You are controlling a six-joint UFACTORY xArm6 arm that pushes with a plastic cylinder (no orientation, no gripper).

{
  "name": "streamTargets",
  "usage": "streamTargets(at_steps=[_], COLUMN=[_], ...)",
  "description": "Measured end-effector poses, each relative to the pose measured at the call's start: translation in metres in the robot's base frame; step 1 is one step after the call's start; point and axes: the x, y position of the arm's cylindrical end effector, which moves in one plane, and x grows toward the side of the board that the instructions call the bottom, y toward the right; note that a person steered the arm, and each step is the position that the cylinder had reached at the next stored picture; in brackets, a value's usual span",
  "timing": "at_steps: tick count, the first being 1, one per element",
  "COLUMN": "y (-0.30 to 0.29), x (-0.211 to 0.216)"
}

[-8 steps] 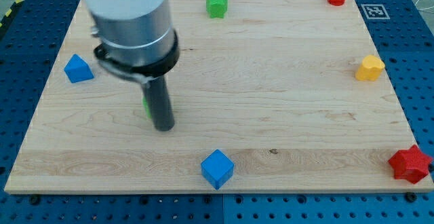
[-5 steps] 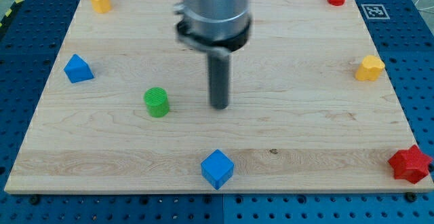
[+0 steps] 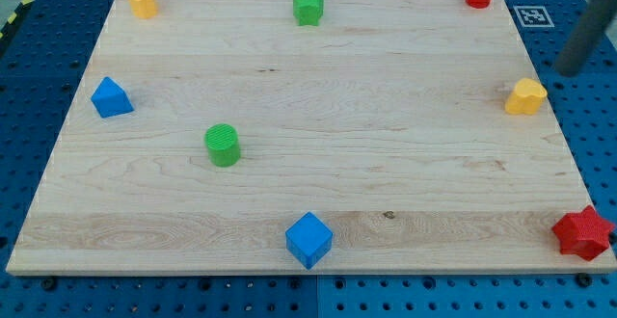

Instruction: Move the yellow heart above the green circle

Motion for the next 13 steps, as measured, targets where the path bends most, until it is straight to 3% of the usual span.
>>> streamTargets(at_steps=[1, 3, 6, 10, 13], y=[-0.006, -0.091, -0.166, -0.315, -0.398], x=[0.019, 0.07, 0.007, -0.037, -0.039])
